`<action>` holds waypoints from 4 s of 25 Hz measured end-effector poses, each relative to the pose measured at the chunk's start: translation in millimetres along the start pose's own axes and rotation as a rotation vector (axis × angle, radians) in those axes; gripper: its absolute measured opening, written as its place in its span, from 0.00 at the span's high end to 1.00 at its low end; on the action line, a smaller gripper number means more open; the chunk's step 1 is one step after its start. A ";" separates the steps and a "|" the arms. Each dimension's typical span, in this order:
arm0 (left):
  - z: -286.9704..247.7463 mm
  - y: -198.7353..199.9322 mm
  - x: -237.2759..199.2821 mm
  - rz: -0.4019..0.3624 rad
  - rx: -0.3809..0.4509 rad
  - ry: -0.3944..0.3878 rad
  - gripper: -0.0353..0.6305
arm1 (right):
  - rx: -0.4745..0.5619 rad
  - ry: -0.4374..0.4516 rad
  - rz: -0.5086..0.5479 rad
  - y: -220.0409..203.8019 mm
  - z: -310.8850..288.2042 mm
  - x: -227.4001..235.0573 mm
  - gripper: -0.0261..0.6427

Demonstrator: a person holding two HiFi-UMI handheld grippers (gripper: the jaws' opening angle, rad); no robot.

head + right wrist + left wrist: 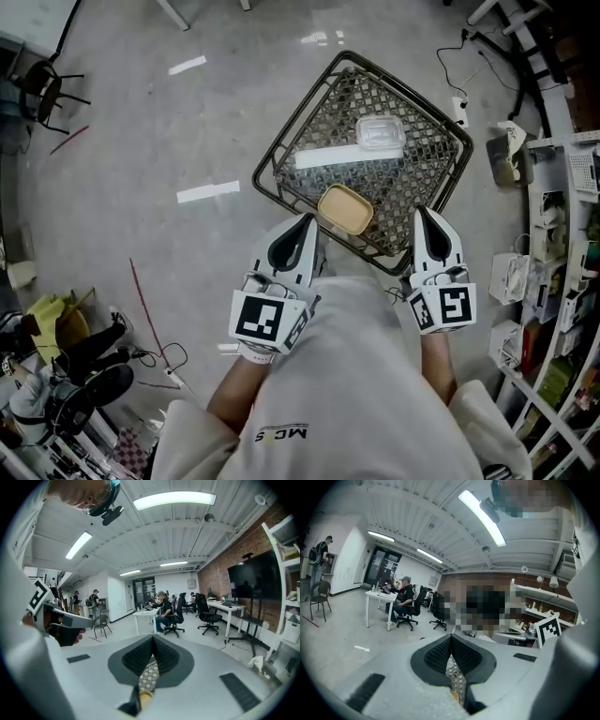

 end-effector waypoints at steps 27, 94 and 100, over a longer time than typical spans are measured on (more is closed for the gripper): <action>-81.6 -17.6 -2.6 -0.001 -0.095 -0.008 0.91 | -0.208 0.047 0.001 -99.9 -128.6 60.8 0.90; -80.9 -50.3 -30.0 0.101 -0.158 0.150 0.91 | -0.753 0.397 0.552 -324.6 -309.9 72.0 0.84; -75.1 -48.7 -26.1 0.061 -0.141 0.134 0.91 | -0.690 0.353 0.501 -300.4 -300.0 70.3 0.84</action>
Point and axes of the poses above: the fingertips, and each gripper's own axes: z backward along the fingers, x to its right, y out of its top, the point moved 5 cm from there along z, backward along the fingers, and after that the axes turned 2 degrees about -y, right-handed, at the moved point
